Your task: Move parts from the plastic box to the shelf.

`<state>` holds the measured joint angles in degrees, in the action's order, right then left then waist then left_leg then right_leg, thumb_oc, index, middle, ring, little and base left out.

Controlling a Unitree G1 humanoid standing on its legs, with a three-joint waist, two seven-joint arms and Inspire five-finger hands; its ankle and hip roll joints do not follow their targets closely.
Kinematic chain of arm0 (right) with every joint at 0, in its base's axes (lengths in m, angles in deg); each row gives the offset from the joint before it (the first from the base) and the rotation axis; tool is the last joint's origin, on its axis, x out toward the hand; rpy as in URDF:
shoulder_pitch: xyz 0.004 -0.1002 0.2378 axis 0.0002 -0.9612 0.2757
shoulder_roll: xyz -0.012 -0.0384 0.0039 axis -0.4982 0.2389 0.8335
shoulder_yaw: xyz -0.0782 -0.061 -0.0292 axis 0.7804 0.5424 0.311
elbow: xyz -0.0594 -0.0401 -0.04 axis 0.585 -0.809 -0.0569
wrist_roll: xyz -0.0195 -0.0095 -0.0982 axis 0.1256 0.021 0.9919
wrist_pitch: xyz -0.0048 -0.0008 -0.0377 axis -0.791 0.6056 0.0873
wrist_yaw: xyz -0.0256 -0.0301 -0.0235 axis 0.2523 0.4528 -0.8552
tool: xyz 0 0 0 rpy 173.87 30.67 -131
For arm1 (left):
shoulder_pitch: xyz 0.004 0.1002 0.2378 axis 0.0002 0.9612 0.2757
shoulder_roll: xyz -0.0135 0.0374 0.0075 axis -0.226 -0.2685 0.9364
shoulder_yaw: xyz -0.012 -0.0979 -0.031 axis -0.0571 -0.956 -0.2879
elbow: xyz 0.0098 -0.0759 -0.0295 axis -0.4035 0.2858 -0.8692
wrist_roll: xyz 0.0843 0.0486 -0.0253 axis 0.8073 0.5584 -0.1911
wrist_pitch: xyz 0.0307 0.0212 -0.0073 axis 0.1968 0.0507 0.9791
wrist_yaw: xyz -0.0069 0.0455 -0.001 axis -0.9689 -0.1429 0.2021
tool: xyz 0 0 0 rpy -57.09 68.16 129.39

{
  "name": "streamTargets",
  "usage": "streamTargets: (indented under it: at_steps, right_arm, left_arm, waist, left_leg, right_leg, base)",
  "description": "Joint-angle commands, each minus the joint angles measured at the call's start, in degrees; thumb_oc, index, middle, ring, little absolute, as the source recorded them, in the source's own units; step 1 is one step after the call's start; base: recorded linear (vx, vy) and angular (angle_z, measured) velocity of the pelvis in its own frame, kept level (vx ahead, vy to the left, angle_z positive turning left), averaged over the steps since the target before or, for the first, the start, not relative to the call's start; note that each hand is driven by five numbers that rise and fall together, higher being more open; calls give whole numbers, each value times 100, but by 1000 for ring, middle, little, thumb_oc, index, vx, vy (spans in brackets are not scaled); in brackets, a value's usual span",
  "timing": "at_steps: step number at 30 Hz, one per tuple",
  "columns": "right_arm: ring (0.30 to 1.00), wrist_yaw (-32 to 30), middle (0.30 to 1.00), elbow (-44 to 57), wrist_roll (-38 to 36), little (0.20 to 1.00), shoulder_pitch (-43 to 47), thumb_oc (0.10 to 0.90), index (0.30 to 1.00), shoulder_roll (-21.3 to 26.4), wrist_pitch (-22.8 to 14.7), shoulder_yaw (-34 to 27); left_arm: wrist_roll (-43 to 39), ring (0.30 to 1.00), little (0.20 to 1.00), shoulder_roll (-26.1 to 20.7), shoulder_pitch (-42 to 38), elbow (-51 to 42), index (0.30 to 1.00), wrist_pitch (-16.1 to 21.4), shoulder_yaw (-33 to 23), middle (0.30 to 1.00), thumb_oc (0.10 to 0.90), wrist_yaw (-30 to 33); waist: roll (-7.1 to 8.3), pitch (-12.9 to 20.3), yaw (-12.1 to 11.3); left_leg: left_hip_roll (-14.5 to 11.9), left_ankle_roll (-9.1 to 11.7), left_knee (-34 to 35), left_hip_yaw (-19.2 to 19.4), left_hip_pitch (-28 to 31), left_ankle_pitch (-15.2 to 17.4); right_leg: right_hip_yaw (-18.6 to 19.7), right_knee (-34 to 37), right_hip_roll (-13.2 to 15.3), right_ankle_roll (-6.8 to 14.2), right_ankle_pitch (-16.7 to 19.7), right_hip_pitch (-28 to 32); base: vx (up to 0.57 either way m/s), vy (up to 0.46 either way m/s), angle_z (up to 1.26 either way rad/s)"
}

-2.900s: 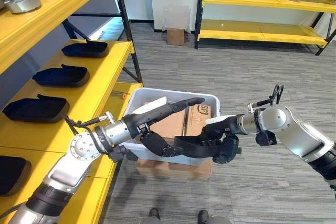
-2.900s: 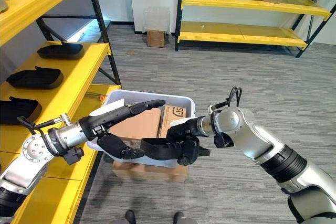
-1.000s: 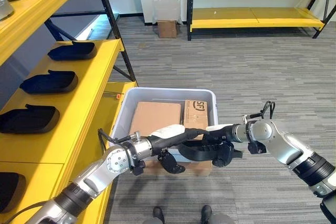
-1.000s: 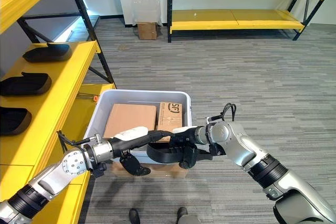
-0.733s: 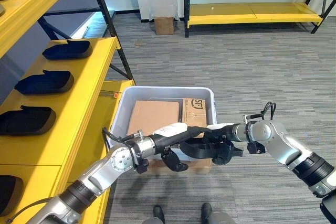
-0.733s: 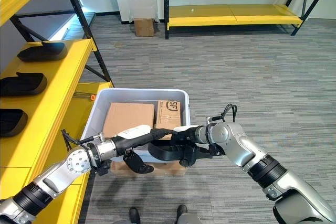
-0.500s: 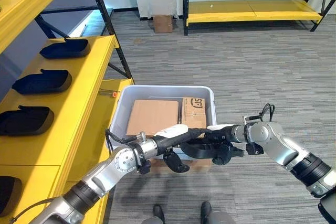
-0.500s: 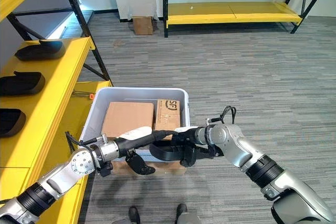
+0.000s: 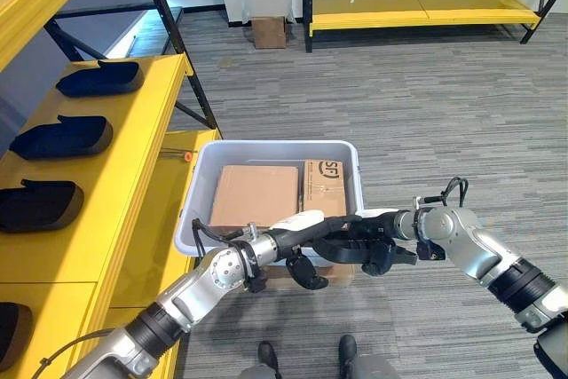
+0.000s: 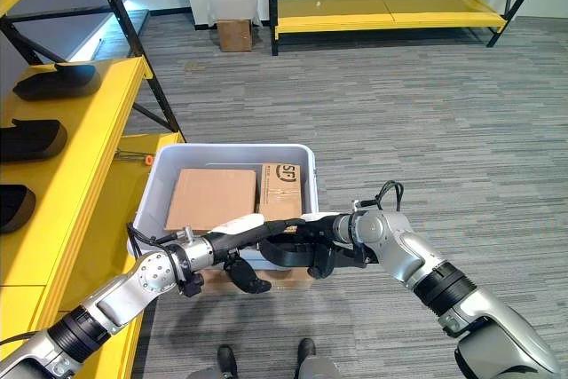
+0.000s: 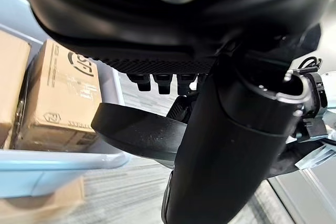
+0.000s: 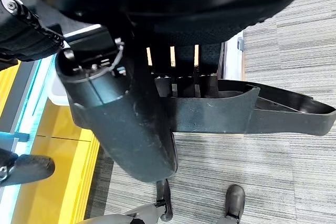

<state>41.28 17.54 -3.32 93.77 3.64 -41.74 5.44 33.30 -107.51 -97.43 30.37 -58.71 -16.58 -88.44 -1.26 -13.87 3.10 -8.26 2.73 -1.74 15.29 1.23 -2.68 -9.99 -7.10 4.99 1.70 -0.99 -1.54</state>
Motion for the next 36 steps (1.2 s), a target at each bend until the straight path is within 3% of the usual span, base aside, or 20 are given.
streamTargets:
  at_steps: [1, 4, 5, 7, 8, 26, 36]
  right_arm:
    - [300, -190, 300, 949, -277, 300, 1173, 400, 300, -422, -584, 2]
    - [300, -217, 300, 1007, -328, 300, 1195, 400, 300, -453, -517, 42]
    - [300, -253, 300, 996, -353, 300, 1201, 400, 300, -473, -518, 62]
    - [300, -276, 300, 1028, -357, 300, 1204, 400, 300, -482, -511, 52]
    - [300, -321, 300, 1037, -401, 300, 1202, 400, 300, -494, -496, 42]
    - [300, -1020, 300, 887, -771, 300, 981, 400, 300, -779, -496, -309]
    - [300, -1258, 300, 816, -496, 300, 919, 400, 300, -852, -633, -458]
  left_arm:
    - [88, 1000, 1000, 542, -745, 56, 1000, 113, 454, 1000, 900, 79]
    - [89, 1000, 1000, 603, -810, 84, 1000, 128, 538, 1000, 900, 121]
    - [87, 717, 717, 632, -828, 79, 717, 99, 558, 717, 698, 136]
    - [48, 487, 487, 670, -858, 71, 487, 37, 573, 487, 533, 155]
    - [26, 300, 300, 684, -869, 84, 300, 18, 581, 300, 400, 219]
    - [8, 300, 300, 848, -755, 173, 300, 116, 544, 300, 400, 493]
    - [-3, 300, 300, 881, -782, 199, 300, 197, 586, 300, 400, 556]
  waist:
    - [21, 248, 80]
    - [37, 267, 101]
    - [38, 270, 104]
    - [41, 269, 113]
    - [40, 267, 117]
    - [57, 308, 114]
    - [27, 298, 146]
  left_leg:
    - [-593, 398, 164, -544, -529, -273]
    - [-597, 400, 170, -531, -513, -270]
    - [-599, 398, 167, -531, -512, -270]
    - [-600, 399, 161, -531, -516, -269]
    - [-604, 399, 159, -531, -516, -272]
    - [-595, 386, 159, -541, -499, -248]
    - [-588, 388, 181, -516, -492, -249]
  right_leg:
    - [-233, -553, 405, 223, -792, 303]
    - [-216, -545, 400, 224, -785, 304]
    - [-207, -546, 400, 220, -788, 306]
    - [-198, -554, 399, 217, -790, 306]
    - [-197, -564, 399, 213, -794, 301]
    - [-195, -546, 377, 200, -805, 343]
    - [-180, -504, 373, 214, -784, 347]
  base:
    - [0, 0, 0]
    - [0, 0, 0]
    - [0, 0, 0]
    - [0, 0, 0]
    - [0, 0, 0]
    - [0, 0, 0]
    - [-4, 7, 0]
